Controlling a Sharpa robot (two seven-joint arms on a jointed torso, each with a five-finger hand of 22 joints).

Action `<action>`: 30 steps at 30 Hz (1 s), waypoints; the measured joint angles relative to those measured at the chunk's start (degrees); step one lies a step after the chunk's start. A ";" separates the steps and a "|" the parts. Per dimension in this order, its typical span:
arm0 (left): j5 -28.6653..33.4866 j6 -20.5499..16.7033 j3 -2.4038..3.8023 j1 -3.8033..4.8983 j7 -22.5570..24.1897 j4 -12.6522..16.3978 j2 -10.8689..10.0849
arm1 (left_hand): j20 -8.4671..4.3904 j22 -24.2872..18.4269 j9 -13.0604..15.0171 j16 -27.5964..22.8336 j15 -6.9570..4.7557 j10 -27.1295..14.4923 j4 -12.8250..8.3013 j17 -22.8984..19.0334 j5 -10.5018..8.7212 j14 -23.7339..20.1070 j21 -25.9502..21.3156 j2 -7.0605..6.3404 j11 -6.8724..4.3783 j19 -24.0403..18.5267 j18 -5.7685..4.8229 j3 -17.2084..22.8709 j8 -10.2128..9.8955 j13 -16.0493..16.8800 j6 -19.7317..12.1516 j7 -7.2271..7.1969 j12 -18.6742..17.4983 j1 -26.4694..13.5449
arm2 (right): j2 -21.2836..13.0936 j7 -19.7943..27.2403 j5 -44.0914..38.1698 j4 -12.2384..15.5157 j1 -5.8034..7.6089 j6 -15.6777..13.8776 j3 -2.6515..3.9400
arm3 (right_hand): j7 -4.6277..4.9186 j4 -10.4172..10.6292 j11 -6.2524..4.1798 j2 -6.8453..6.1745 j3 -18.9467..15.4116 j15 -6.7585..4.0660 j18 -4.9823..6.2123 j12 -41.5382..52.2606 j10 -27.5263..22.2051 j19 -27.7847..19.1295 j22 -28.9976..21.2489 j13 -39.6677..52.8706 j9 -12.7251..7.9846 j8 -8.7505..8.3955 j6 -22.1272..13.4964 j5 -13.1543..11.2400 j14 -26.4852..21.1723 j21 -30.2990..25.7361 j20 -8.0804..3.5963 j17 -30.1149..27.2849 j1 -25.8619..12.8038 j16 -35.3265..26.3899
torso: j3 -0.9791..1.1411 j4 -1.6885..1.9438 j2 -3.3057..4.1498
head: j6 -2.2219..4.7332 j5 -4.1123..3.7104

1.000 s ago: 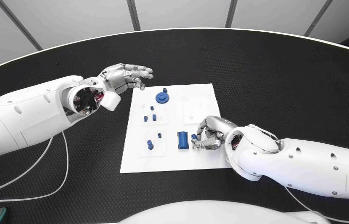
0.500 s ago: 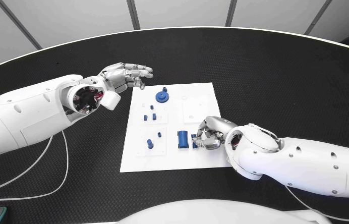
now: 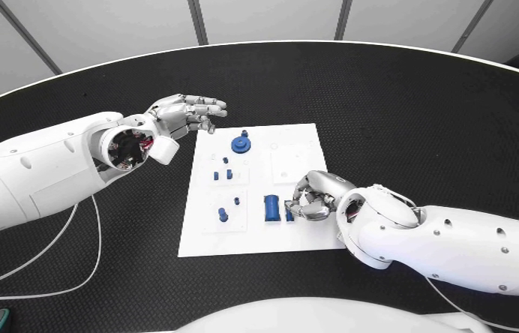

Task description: Assemble the parts on the task board

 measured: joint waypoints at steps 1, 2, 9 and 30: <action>0.00 0.00 0.00 0.00 0.05 -0.02 0.01 | 0.00 0.00 -0.01 0.00 0.00 -0.02 0.00 0.00 0.00 0.00 0.00 0.00 0.02 0.00 0.00 0.00 0.00 0.00 0.00 0.00 0.00 0.00 | -0.38 0.77 0.38 0.30 0.00 -0.99 0.00 | 0.27 0.00 0.00 0.00 0.00 0.00 0.00 -0.61 0.00 0.00 0.00 0.00 -0.12 -0.28 -0.27 -0.11 0.00 0.00 0.00 0.00 0.00 -0.25 | 0.00 -0.01 0.00 | 0.06 0.00; 0.00 0.00 0.00 0.00 0.12 -0.06 0.03 | 0.00 0.00 -0.04 0.00 0.00 -0.23 0.00 0.00 0.00 0.00 0.00 0.00 0.22 0.00 0.00 0.00 0.00 0.00 0.00 0.00 0.00 0.00 | -0.93 2.02 1.29 0.64 0.00 -2.39 0.00 | 0.59 0.05 0.00 -0.24 -0.27 0.00 0.00 -1.48 0.00 0.00 0.00 0.00 -0.27 -0.74 -0.86 -0.35 0.00 0.00 0.00 0.00 -0.24 -0.55 | 0.02 -0.02 -0.03 | 0.11 0.05; 3.21 -0.91 -0.02 -0.17 1.73 -0.68 0.52 | 0.00 -0.24 -0.11 0.00 0.02 -0.21 0.72 -0.07 0.00 -0.02 -0.45 0.25 0.21 0.00 0.00 -0.73 0.00 0.00 0.00 0.00 0.19 -0.28 | -4.15 16.82 15.38 -0.43 1.43 -10.58 0.01 | 4.59 -0.86 3.49 -2.37 -3.18 2.58 1.95 -20.66 -6.32 -0.36 0.00 -1.99 -3.34 -7.67 -7.50 -0.13 0.00 -15.50 2.21 -0.53 3.59 -8.66 | 0.10 -0.51 -0.60 | 1.37 0.46; 16.84 -12.93 -0.11 -4.17 14.55 -4.90 6.46 | 9.34 -22.85 -3.72 -37.92 7.90 -8.06 6.73 -15.46 0.00 -21.79 -37.20 -0.99 5.17 -18.34 -0.88 -2.80 -1.79 -4.96 -6.06 0.51 -6.70 -1.63 | 4.75 55.89 67.95 -27.13 9.19 -2.75 1.36 | 8.21 -2.59 10.84 -0.81 -3.63 12.50 8.93 -77.82 -21.45 -31.79 -50.48 -67.23 -14.58 -20.65 -10.86 -7.93 -25.36 -86.10 13.35 -53.46 14.85 -80.33 | -0.60 -3.02 -5.39 | 11.98 3.91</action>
